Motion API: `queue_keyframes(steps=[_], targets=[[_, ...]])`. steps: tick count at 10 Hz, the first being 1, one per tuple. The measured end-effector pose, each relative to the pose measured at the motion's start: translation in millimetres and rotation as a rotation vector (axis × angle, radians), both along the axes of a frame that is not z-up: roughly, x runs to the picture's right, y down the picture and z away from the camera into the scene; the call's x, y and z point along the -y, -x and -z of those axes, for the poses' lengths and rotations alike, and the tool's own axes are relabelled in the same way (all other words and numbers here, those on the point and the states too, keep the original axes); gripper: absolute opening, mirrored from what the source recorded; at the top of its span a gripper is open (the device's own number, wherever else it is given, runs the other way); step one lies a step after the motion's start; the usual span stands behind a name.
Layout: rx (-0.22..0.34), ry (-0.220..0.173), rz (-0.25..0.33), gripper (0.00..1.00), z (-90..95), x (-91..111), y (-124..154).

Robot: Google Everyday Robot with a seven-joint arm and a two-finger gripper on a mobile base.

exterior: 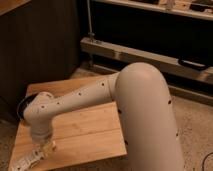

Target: Place the bottle in the ceramic bowl

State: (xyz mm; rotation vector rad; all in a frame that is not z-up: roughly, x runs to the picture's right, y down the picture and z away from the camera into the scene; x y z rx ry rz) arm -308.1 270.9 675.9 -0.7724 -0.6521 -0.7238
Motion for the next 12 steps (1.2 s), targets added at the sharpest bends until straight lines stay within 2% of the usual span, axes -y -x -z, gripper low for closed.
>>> queue_keyframes(steps=[3, 7, 12], targets=[[-0.017, 0.002, -0.021, 0.65, -12.0, -0.8, -1.8], [-0.01, 0.033, -0.076, 0.65, -31.9, -4.2, 3.0], [0.015, 0.113, -0.148, 0.65, -53.2, -8.9, 6.8]])
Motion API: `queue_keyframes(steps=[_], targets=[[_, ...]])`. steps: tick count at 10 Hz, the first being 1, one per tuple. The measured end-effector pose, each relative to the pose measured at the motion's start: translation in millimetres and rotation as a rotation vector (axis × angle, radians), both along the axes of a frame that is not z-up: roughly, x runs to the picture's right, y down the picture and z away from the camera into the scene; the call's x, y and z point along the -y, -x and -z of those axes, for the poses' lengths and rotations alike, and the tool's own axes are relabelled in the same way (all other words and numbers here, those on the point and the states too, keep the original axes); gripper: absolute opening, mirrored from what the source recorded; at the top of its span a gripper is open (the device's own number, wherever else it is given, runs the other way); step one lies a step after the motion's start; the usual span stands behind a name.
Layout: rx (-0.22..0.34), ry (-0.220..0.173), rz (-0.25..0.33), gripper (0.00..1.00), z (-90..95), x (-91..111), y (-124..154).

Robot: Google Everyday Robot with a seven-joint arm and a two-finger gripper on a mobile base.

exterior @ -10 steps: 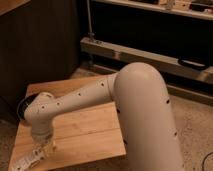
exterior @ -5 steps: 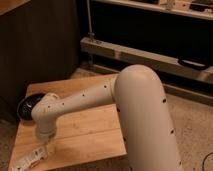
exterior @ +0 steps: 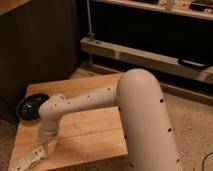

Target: Place the bottle in the ceramic bowl

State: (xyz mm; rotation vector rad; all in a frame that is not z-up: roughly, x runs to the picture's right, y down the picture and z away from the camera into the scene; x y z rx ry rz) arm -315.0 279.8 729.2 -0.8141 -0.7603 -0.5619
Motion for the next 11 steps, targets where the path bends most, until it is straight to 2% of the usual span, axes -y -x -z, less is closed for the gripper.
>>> queue_keyframes(steps=[3, 7, 9, 10, 11], targets=[[0.008, 0.044, -0.027, 0.65, -5.4, -4.4, -1.0], [0.037, 0.134, -0.043, 0.65, -7.1, -16.7, -3.8], [0.055, 0.182, -0.029, 0.53, -6.3, -24.3, 1.2], [0.071, 0.221, -0.022, 0.39, -6.5, -28.6, 7.9], [0.078, 0.243, -0.016, 0.31, -6.7, -30.5, 11.0]])
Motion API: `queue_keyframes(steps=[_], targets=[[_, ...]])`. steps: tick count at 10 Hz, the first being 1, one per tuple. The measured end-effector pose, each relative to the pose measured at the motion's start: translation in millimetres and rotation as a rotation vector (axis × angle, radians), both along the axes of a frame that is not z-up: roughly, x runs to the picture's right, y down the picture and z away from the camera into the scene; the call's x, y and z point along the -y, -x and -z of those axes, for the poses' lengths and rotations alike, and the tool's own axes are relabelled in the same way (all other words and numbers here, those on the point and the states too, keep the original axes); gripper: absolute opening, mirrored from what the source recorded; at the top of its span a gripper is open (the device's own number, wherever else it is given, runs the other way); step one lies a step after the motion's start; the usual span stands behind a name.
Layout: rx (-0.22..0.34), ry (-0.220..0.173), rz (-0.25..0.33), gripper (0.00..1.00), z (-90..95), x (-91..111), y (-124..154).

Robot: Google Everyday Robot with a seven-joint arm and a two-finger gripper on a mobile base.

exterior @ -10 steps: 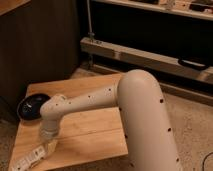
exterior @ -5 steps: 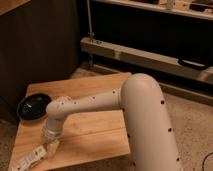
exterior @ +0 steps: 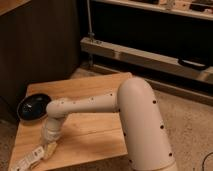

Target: Place the bottle in the ceramic bowl

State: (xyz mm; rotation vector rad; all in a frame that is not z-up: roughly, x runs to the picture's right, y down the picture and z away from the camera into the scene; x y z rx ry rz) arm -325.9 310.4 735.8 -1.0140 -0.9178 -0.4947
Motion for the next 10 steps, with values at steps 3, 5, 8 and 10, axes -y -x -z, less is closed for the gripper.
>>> queue_keyframes(steps=[3, 5, 8, 10], targets=[[0.012, 0.073, 0.031, 0.03, -1.1, -6.3, 10.1], [0.007, 0.083, 0.013, 0.0, -7.2, 8.6, 7.6], [-0.001, 0.025, -0.02, 0.0, 11.8, 57.2, 3.9], [-0.017, -0.066, -0.023, 0.0, 38.5, 103.5, 3.7]])
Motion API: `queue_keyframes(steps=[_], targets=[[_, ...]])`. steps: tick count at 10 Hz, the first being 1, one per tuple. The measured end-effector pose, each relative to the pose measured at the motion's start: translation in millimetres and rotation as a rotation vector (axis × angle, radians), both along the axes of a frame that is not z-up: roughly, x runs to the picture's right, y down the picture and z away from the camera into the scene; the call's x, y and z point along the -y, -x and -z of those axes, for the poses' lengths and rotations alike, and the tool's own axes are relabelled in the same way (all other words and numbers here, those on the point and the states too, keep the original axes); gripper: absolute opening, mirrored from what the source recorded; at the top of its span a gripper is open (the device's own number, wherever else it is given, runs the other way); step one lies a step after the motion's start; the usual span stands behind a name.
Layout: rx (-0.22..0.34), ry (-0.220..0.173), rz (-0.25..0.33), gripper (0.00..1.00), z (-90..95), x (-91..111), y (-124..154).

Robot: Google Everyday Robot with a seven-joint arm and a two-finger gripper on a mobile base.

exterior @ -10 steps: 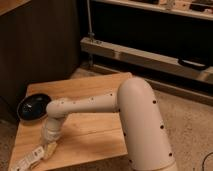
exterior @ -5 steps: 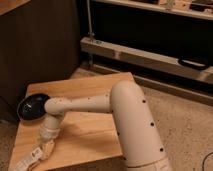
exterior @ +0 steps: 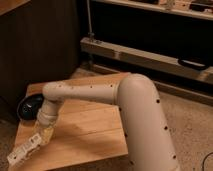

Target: Place the bottle in the ceramic bowl

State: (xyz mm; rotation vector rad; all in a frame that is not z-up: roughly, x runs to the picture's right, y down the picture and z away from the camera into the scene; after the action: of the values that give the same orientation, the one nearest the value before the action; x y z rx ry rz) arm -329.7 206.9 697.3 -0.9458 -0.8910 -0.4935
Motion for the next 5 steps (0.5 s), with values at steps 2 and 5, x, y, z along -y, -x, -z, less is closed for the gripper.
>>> queue_keyframes(steps=[2, 5], targets=[[-0.033, -0.06, 0.0, 0.0, 10.3, 28.8, 0.8], [-0.093, -0.132, -0.023, 0.0, -12.5, 69.9, 4.7]])
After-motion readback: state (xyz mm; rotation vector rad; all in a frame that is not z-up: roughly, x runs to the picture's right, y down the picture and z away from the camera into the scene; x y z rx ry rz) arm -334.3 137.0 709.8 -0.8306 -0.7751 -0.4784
